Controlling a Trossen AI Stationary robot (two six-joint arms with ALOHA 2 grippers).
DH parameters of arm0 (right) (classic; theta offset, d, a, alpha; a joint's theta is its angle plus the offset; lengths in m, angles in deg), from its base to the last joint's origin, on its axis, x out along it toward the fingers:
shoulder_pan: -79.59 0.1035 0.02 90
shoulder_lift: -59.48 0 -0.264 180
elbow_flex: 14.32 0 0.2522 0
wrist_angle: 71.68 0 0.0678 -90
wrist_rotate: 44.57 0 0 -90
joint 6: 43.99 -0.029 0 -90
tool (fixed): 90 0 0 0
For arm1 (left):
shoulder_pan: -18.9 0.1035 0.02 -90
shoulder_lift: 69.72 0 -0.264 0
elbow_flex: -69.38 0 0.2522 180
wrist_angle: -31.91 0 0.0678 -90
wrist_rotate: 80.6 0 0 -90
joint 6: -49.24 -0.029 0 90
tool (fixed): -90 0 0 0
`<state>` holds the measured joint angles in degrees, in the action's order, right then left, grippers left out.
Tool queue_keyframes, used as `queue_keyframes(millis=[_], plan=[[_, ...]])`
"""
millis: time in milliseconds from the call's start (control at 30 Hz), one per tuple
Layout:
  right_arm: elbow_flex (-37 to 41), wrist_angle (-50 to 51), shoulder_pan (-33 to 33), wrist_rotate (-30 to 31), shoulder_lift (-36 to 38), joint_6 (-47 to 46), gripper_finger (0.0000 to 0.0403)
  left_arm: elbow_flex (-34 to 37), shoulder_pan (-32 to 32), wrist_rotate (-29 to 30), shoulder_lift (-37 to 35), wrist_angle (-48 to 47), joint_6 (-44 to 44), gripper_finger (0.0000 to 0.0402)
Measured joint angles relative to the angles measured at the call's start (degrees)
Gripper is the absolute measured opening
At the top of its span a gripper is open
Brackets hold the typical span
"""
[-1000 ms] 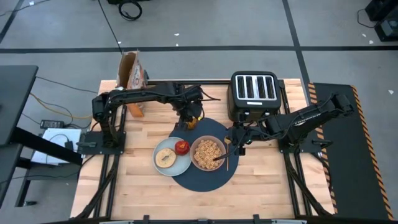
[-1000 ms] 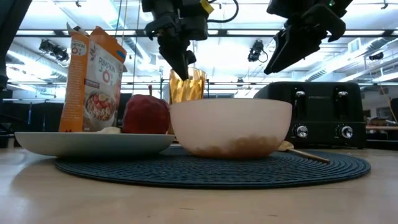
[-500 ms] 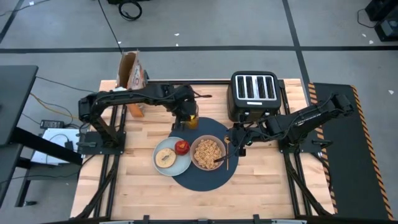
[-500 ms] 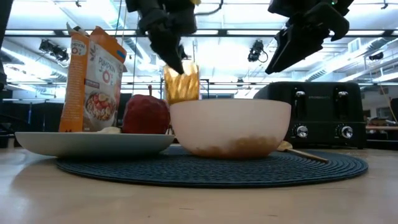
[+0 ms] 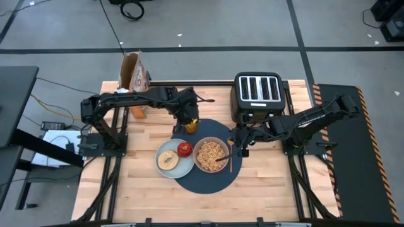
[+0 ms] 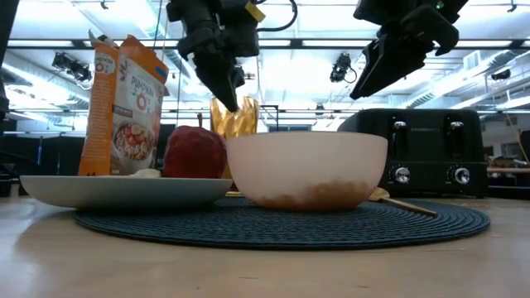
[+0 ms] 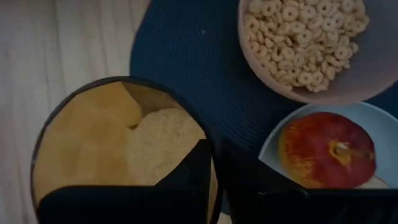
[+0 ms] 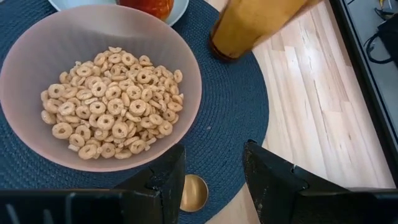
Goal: Arrange a breakfast setting
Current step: Put the glass on the top of the placemat, then return to Home Position
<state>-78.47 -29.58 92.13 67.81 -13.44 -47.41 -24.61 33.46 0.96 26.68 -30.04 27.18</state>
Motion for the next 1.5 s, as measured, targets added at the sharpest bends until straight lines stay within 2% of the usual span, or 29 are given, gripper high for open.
queue_keyframes(millis=[300, 567, 733, 1167, 1500], plan=[[0.0, -0.5, -1.0, 0.0, 0.0, 0.6, 0.0167, 0.0, 0.0, 0.1, 0.0, -0.2, -0.2, 0.0031], [0.0, -0.5, -1.6, 0.1, 0.0, 0.5, 0.0168, 0.0, -0.1, -0.5, 0.0, -0.3, -0.2, 0.0043], [0.0, -0.5, -1.6, 0.3, 0.0, 0.4, 0.0180, 0.0, -0.1, -0.7, -0.1, 0.0, 0.4, 0.0067], [0.0, -0.4, -1.6, 0.0, 0.0, 0.4, 0.0197, -0.1, -1.8, -2.6, -0.1, -0.6, 2.0, 0.0161], [0.0, -0.6, -1.5, -1.1, 0.0, 0.6, 0.0195, -0.1, -3.3, 0.4, -3.1, -1.3, 3.5, 0.0169]])
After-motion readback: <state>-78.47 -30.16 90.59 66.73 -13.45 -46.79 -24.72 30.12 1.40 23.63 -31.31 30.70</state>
